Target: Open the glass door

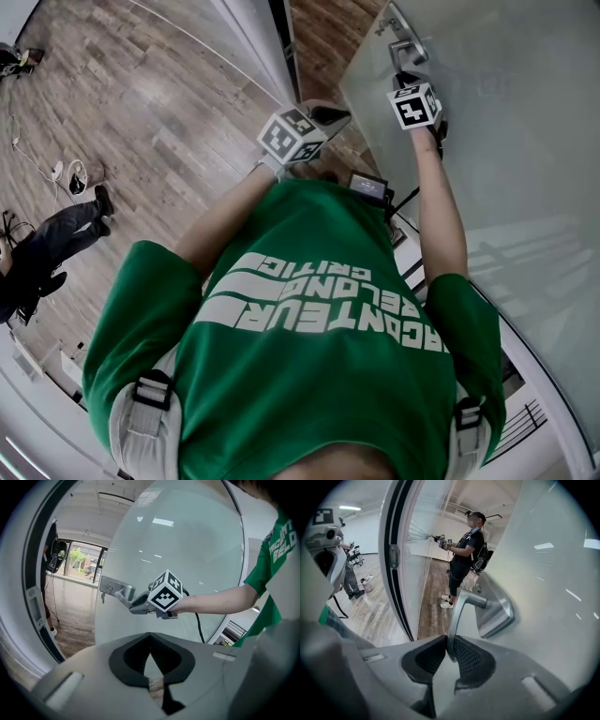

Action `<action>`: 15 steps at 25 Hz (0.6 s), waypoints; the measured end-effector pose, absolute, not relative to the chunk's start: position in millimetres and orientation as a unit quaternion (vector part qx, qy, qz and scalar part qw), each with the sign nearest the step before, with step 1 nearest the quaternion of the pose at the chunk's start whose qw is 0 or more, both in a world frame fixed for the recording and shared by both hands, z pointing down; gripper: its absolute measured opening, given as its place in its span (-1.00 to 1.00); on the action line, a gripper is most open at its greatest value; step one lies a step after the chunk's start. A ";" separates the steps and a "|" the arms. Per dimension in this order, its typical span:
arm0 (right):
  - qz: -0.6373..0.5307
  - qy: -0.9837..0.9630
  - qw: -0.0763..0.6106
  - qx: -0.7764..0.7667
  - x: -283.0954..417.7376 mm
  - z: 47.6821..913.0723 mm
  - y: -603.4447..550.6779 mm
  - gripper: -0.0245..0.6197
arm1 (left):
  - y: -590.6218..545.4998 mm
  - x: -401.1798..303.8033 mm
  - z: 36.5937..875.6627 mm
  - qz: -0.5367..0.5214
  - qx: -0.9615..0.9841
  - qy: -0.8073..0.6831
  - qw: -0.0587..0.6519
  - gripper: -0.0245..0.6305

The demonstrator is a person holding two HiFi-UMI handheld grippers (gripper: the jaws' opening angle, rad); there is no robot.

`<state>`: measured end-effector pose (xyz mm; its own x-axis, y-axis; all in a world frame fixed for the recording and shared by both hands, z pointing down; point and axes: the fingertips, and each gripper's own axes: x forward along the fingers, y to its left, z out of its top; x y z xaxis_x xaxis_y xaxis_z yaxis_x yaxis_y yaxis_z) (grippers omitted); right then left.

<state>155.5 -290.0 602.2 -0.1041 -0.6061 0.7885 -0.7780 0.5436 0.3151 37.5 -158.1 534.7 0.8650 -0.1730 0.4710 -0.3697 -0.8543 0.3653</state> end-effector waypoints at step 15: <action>0.086 -0.717 0.478 0.501 212.3 594.5 -323.4 -0.76 | -158.8 87.4 510.9 0.168 0.944 -0.153 0.240 -0.87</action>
